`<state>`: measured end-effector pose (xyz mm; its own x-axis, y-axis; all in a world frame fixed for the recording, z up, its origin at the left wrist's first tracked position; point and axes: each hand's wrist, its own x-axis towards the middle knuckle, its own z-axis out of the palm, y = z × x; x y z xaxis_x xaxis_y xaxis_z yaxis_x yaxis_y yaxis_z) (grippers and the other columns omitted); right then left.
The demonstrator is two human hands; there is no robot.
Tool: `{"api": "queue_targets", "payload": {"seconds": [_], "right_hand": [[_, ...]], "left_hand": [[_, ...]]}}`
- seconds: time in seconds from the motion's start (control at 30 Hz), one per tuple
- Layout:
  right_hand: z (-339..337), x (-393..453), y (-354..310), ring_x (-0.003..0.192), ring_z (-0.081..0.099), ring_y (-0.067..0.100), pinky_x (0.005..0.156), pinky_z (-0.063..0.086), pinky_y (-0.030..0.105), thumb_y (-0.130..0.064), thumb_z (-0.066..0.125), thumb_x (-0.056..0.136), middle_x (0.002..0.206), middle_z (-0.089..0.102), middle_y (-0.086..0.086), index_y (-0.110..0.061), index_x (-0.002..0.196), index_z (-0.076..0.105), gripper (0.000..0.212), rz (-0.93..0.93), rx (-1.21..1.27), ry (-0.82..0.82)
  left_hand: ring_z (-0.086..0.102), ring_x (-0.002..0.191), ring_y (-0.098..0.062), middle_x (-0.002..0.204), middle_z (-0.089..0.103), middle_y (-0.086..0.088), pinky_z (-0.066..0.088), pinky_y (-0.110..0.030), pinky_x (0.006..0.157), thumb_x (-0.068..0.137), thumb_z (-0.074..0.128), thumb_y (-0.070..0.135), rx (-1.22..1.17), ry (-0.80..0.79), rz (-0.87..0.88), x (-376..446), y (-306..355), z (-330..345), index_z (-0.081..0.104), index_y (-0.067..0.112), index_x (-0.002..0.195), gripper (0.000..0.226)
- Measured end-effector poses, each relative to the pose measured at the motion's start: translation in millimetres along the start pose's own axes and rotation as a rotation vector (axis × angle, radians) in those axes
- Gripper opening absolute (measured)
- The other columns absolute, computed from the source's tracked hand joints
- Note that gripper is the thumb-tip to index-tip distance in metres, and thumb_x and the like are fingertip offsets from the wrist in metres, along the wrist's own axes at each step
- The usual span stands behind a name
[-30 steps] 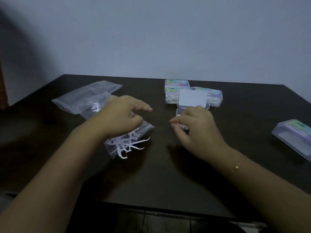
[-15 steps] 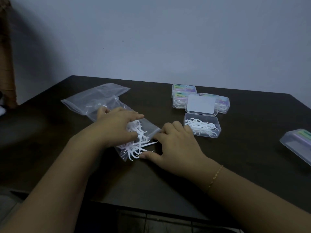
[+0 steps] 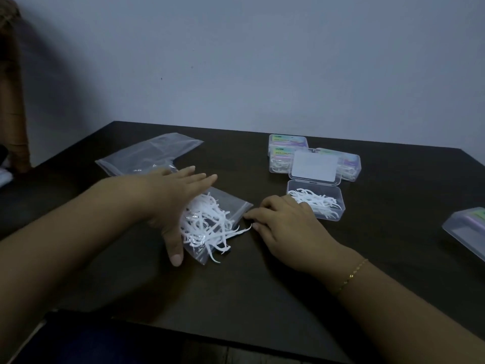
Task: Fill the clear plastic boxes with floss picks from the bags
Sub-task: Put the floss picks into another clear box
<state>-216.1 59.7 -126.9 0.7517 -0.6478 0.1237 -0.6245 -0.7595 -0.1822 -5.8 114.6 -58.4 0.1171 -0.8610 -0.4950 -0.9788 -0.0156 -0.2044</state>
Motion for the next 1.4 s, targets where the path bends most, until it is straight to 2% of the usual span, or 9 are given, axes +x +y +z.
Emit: {"api": "queue_targets", "payload": {"seconds": [0.13, 0.23, 0.37, 0.43, 0.57, 0.73, 1.07, 1.27, 1.4], "right_hand": [[-2, 2, 1, 0.117, 0.035, 0.013, 0.094, 0.028, 0.033, -0.036, 0.033, 0.101, 0.126, 0.041, -0.008, -0.04, 0.134, 0.044, 0.035, -0.001, 0.015, -0.008], [-2, 2, 1, 0.117, 0.035, 0.013, 0.094, 0.028, 0.033, -0.036, 0.033, 0.101, 0.126, 0.042, -0.008, -0.04, 0.134, 0.044, 0.035, 0.001, 0.026, -0.005], [0, 2, 2, 0.118, 0.035, 0.013, 0.096, 0.027, 0.033, -0.036, 0.035, 0.1, 0.127, 0.042, -0.008, -0.037, 0.134, 0.045, 0.035, 0.019, 0.036, 0.01], [2, 3, 2, 0.12, 0.035, 0.014, 0.099, 0.027, 0.034, -0.036, 0.036, 0.1, 0.129, 0.042, -0.007, -0.033, 0.135, 0.045, 0.037, 0.037, 0.041, 0.009], [-2, 4, 0, 0.126, 0.034, 0.014, 0.105, 0.025, 0.036, -0.048, 0.037, 0.097, 0.134, 0.043, -0.005, -0.027, 0.136, 0.045, 0.045, 0.091, 0.13, 0.007], [-2, 1, -5, 0.123, 0.034, 0.013, 0.104, 0.026, 0.037, -0.076, 0.041, 0.078, 0.131, 0.045, -0.006, -0.03, 0.136, 0.045, 0.074, 0.098, 0.158, -0.003], [1, 4, -5, 0.113, 0.042, 0.014, 0.098, 0.03, 0.034, -0.037, 0.052, 0.091, 0.116, 0.051, -0.006, -0.027, 0.115, 0.058, 0.027, 0.122, 0.201, 0.106], [-1, 3, -7, 0.121, 0.038, 0.015, 0.103, 0.027, 0.038, -0.055, 0.053, 0.085, 0.129, 0.046, -0.007, -0.03, 0.136, 0.037, 0.059, 0.137, 0.242, 0.064], [-1, 5, -7, 0.119, 0.04, 0.015, 0.101, 0.029, 0.037, -0.054, 0.051, 0.088, 0.126, 0.047, -0.005, -0.027, 0.126, 0.053, 0.047, 0.137, 0.196, 0.08]], "left_hand": [[-0.018, 0.145, -0.019, 0.16, -0.01, 0.002, -0.01, -0.045, 0.115, 0.053, 0.083, 0.058, 0.094, -0.017, -0.052, 14, -13, -3, -0.023, 0.032, 0.147, 0.143], [-0.002, 0.147, -0.021, 0.16, 0.01, 0.002, -0.007, -0.042, 0.116, 0.057, 0.077, 0.065, 0.141, 0.029, -0.059, 17, -22, -9, -0.003, 0.03, 0.152, 0.128], [0.036, 0.123, -0.013, 0.137, 0.041, 0.009, 0.035, -0.031, 0.103, 0.06, 0.076, 0.065, 0.035, 0.086, -0.008, 19, -32, -8, 0.035, 0.029, 0.142, 0.099], [0.042, 0.105, -0.008, 0.13, 0.045, 0.01, 0.039, -0.022, 0.087, 0.063, 0.076, 0.062, 0.017, 0.125, 0.021, 15, -32, -11, 0.04, 0.028, 0.138, 0.09], [0.043, 0.093, -0.006, 0.109, 0.042, 0.016, 0.038, -0.021, 0.077, 0.066, 0.073, 0.063, 0.131, 0.184, 0.036, 7, -27, -26, 0.044, 0.031, 0.132, 0.079], [0.041, 0.087, -0.007, 0.12, 0.045, 0.013, 0.041, -0.026, 0.077, 0.062, 0.069, 0.071, 0.383, 0.235, 0.047, -1, -13, -48, 0.043, 0.036, 0.13, 0.081], [0.054, 0.104, -0.011, 0.127, 0.048, 0.014, 0.045, -0.035, 0.096, 0.057, 0.067, 0.078, 0.56, 0.272, 0.072, -6, 0, -75, 0.044, 0.038, 0.13, 0.086], [0.054, 0.102, -0.01, 0.125, 0.048, 0.016, 0.044, -0.034, 0.096, 0.058, 0.066, 0.077, 0.584, 0.298, 0.087, -9, 4, -80, 0.044, 0.039, 0.129, 0.084], [0.054, 0.101, -0.01, 0.125, 0.048, 0.016, 0.044, -0.034, 0.095, 0.058, 0.065, 0.078, 0.586, 0.305, 0.095, -10, 7, -80, 0.043, 0.039, 0.129, 0.084]]}}
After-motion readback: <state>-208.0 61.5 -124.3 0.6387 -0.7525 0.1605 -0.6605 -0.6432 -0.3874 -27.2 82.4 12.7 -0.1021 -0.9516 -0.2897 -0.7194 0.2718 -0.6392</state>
